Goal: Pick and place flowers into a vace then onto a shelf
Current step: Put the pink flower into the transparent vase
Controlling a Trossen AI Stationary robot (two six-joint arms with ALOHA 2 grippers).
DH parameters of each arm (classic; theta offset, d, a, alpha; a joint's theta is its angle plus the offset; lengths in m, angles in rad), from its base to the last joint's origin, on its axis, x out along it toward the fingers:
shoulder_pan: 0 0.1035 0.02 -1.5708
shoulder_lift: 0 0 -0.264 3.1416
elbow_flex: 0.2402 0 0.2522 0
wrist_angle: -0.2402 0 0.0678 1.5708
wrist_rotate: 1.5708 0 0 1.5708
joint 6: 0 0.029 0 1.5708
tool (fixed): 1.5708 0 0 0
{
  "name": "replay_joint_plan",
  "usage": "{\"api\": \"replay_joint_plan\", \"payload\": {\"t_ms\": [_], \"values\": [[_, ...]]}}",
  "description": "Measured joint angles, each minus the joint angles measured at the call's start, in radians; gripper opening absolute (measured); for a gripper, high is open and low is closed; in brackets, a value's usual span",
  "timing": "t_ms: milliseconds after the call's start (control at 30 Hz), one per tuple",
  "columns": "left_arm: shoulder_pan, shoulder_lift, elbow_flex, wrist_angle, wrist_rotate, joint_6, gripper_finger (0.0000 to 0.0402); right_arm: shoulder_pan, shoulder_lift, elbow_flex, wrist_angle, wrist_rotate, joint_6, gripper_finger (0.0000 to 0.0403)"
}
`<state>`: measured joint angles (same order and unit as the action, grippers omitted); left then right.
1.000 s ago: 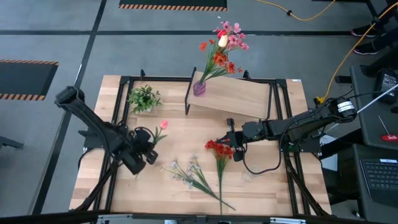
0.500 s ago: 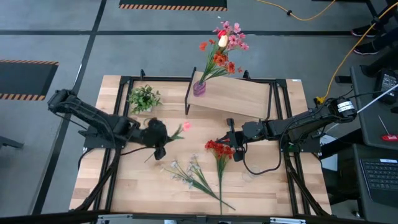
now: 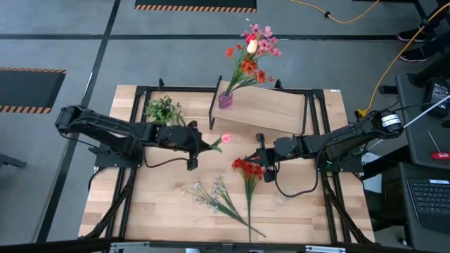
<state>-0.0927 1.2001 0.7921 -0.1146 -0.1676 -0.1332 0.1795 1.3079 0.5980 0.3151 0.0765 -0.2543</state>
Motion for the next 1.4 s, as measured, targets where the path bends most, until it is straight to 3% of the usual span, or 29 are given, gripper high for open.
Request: {"api": "replay_joint_plan", "payload": {"t_ms": [333,567,1033,1400], "values": [[0.056,0.087,0.000,0.347,0.008,0.141,0.0003,0.000,0.000,0.000,0.184,0.000,0.037,0.0005],[0.057,0.143,0.000,0.535,0.105,0.199,0.0003,0.000,0.000,0.000,0.319,0.035,0.036,0.0013],[0.057,0.222,0.000,0.737,0.147,0.252,0.0003,-0.024,0.000,0.000,0.379,0.037,0.027,0.0131],[0.058,0.222,0.000,0.757,0.187,0.278,0.0003,-0.068,0.000,0.002,0.400,0.037,0.119,0.0142]]}}
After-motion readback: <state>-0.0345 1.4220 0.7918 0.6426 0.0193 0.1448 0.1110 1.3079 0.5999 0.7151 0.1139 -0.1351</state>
